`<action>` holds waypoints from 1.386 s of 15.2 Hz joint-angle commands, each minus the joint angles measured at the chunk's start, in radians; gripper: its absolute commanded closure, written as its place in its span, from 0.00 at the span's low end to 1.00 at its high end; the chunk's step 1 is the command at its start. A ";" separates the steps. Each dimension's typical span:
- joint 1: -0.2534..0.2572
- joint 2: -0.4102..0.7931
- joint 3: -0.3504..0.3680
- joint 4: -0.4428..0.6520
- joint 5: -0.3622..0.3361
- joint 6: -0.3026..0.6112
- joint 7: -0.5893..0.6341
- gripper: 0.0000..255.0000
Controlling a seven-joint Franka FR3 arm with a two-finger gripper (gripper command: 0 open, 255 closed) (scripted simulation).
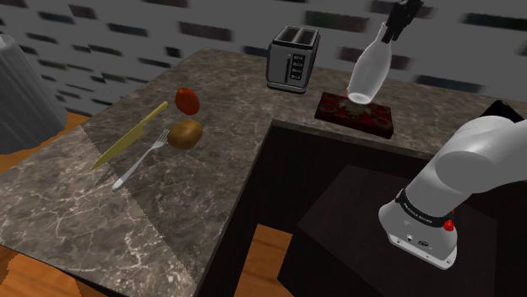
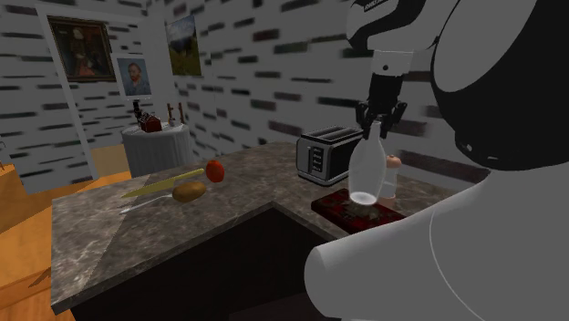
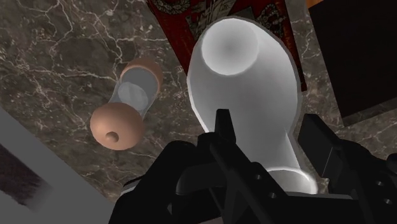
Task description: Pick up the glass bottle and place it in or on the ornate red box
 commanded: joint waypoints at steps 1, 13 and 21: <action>-0.003 -0.009 -0.003 -0.034 -0.004 0.026 0.001 1.00; -0.007 -0.019 -0.009 -0.089 -0.010 0.071 0.002 0.00; -0.002 -0.009 0.003 0.019 0.000 -0.027 -0.002 0.00</action>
